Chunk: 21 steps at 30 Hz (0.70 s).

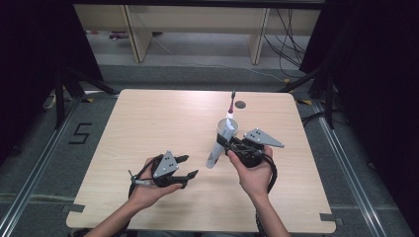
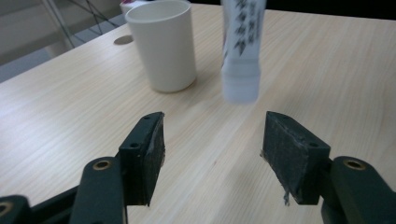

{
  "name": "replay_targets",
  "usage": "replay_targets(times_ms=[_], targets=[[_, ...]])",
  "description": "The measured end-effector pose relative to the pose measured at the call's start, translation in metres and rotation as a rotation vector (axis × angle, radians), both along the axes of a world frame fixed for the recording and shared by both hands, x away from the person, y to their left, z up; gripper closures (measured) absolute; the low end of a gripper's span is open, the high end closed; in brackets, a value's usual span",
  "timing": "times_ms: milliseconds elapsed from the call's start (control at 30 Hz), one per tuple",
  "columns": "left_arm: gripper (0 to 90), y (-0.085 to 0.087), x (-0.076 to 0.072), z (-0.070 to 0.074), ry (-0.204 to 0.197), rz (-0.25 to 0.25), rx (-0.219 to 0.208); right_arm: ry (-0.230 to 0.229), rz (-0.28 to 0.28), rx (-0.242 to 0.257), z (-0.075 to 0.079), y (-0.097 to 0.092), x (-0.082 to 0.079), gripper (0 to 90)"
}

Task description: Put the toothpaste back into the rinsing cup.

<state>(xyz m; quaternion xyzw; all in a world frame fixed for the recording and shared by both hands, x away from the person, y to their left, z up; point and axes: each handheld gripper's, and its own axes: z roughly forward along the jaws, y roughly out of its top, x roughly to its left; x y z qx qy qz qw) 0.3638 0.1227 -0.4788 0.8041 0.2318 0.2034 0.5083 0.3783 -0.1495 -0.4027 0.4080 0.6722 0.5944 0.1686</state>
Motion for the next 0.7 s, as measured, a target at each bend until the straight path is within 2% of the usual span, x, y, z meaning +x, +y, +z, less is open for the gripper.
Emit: replay_targets(times_ms=[67, 133, 167, 200, 267, 367, 400, 533, 567, 600, 667, 700], targets=[[38.3, 0.005, 0.0, -0.001, 0.007, 0.012, 0.005, -0.014, -0.015, -0.015, 0.003, -0.002, 0.001, 75.5], [38.2, 0.015, 0.0, -0.004, 0.017, 0.037, 0.004, -0.006, -0.017, -0.015, 0.005, -0.003, 0.001, 75.4], [38.5, 0.019, 0.0, -0.006, 0.027, 0.047, -0.012, -0.017, -0.02, -0.016, 0.007, -0.005, 0.004, 75.4], [38.8, 0.026, -0.002, -0.007, 0.041, 0.063, -0.022, -0.028, -0.03, -0.038, 0.008, -0.007, 0.005, 75.4], [39.0, 0.03, -0.002, -0.008, 0.047, 0.066, -0.037, -0.017, -0.029, -0.027, 0.008, -0.007, 0.006, 75.4], [38.9, 0.042, -0.004, -0.01, 0.055, 0.107, -0.065, -0.02, -0.045, -0.034, 0.013, -0.01, 0.009, 75.4], [38.8, 0.044, -0.004, -0.011, 0.053, 0.112, -0.082, -0.033, -0.05, -0.048, 0.014, -0.012, 0.011, 75.5], [38.4, 0.05, -0.004, -0.013, 0.052, 0.147, -0.097, -0.051, -0.057, -0.042, 0.019, -0.014, 0.013, 75.4], [38.0, 0.051, -0.004, -0.014, 0.051, 0.151, -0.101, -0.033, -0.054, -0.037, 0.021, -0.014, 0.013, 75.4], [37.4, 0.053, -0.004, -0.016, 0.052, 0.171, -0.115, -0.05, -0.063, -0.051, 0.023, -0.016, 0.015, 75.4], [37.0, 0.054, -0.004, -0.017, 0.051, 0.179, -0.119, -0.049, -0.076, -0.057, 0.026, -0.017, 0.017, 75.4], [36.9, 0.056, -0.004, -0.02, 0.05, 0.191, -0.132, -0.062, -0.075, -0.067, 0.027, -0.018, 0.018, 75.4]])
